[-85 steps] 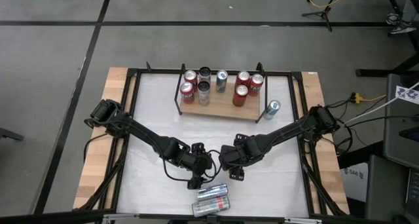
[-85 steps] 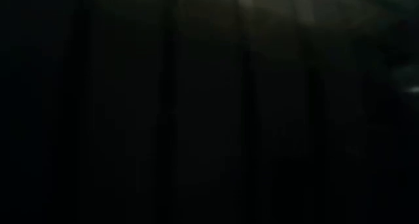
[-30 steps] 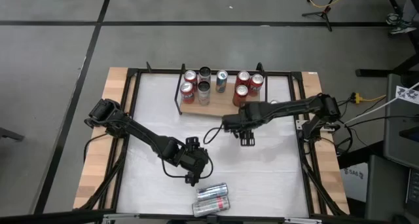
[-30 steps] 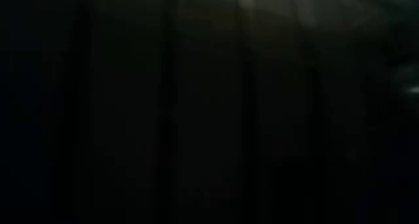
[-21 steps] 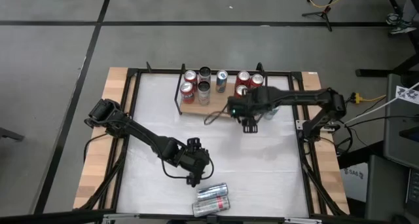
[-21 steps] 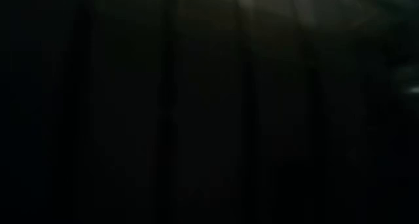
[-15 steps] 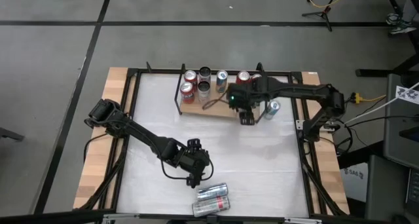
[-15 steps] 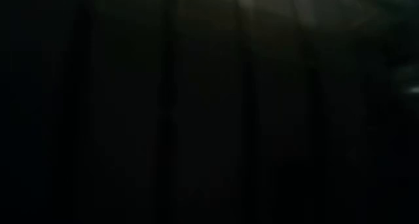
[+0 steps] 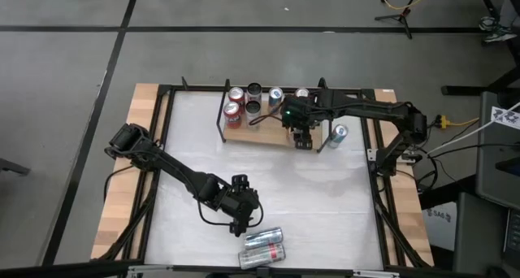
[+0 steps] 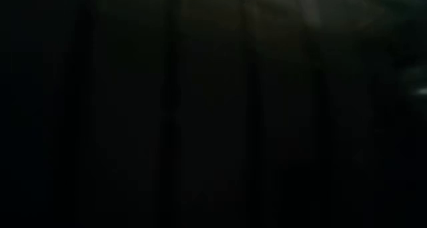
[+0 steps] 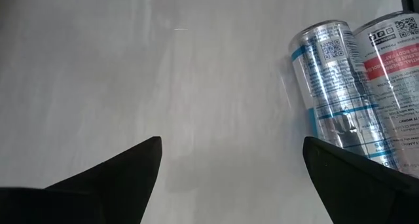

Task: Place canned beverage on shelf
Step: Put the red-white soda can on the shelf aligned with the red-black soda cans

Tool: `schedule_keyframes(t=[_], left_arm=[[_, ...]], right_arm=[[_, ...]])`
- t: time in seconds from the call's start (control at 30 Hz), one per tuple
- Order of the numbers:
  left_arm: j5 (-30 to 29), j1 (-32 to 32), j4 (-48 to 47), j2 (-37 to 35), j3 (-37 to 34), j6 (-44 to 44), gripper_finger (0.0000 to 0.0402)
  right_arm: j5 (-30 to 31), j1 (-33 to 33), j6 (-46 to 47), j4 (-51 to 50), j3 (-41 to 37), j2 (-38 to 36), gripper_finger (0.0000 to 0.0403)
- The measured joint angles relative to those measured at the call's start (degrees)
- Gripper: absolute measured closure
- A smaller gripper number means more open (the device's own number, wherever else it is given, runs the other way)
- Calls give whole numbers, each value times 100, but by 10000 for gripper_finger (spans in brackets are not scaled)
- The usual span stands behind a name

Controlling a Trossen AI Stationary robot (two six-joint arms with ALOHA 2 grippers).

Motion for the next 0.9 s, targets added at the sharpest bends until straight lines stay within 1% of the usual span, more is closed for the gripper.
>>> schedule_keyframes(t=[0.23,0.5,0.73,0.9], left_arm=[[-2,-2,2,0,0,0,38],[-4,-2,2,0,0,2,38],[-7,-2,32,0,0,2,38],[-4,-2,37,0,0,2,38]], right_arm=[[-7,-2,2,10,-23,0,116],[-14,0,-83,243,-488,0,116],[67,0,-133,467,-505,0,116],[71,0,-133,404,-505,0,116]])
